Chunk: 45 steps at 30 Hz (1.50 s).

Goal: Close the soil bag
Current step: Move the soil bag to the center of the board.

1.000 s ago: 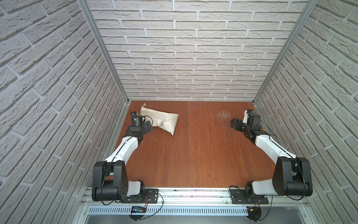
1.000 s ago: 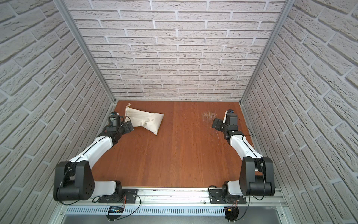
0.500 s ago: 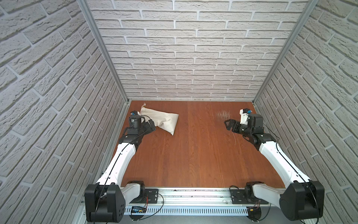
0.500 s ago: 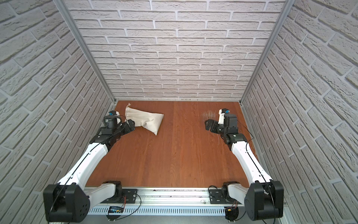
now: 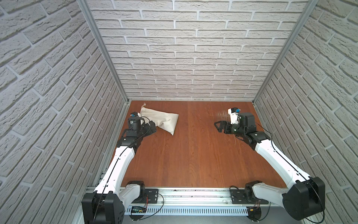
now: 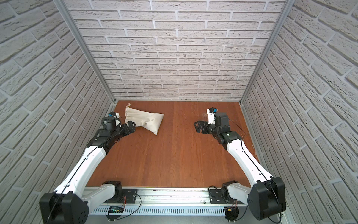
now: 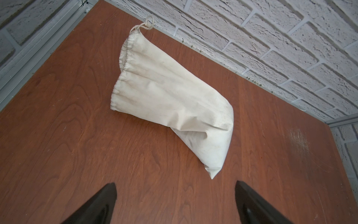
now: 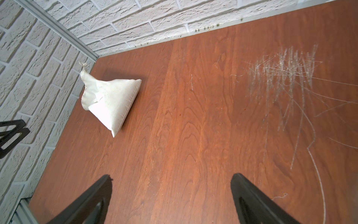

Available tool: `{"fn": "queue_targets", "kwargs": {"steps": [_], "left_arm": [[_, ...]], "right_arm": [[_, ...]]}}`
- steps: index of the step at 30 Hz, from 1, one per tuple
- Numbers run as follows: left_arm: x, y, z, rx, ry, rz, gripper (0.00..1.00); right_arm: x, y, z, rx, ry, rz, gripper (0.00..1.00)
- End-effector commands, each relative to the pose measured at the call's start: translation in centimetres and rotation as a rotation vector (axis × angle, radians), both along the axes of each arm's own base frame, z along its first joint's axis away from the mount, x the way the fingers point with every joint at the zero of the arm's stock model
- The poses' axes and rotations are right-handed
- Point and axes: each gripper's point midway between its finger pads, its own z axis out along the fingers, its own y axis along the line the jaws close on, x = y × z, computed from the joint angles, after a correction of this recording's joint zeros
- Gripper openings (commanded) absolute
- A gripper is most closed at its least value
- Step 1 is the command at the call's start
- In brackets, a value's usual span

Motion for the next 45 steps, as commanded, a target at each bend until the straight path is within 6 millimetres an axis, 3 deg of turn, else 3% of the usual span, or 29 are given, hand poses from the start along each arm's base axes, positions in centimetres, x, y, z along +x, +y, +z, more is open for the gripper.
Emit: {"fn": "queue_targets", "kwargs": {"steps": [1, 8, 17, 20, 34, 45], "left_arm": [[0.6, 0.3, -0.5, 0.001, 0.012, 0.026, 0.98], [3.0, -1.0, -3.1, -0.112, 0.060, 0.032, 0.98], [5.7, -6.4, -4.7, -0.146, 0.100, -0.042, 0.98], [6.9, -7.3, -5.4, -0.147, 0.117, -0.051, 0.98], [11.3, -8.3, -7.4, -0.122, 0.170, -0.042, 0.98], [12.2, -10.5, -10.8, -0.123, 0.237, -0.089, 0.95]], "right_arm": [[0.1, 2.0, 0.9, -0.010, -0.025, 0.067, 0.99], [0.2, 3.8, 0.1, -0.033, -0.008, 0.103, 0.99], [0.3, 4.2, -1.1, -0.058, 0.014, 0.111, 0.99], [0.2, 4.1, -1.1, -0.066, 0.014, 0.109, 0.99], [-0.1, 3.4, -2.1, -0.118, 0.022, 0.109, 0.99], [0.2, 3.1, -2.0, -0.128, 0.016, 0.092, 0.99]]}}
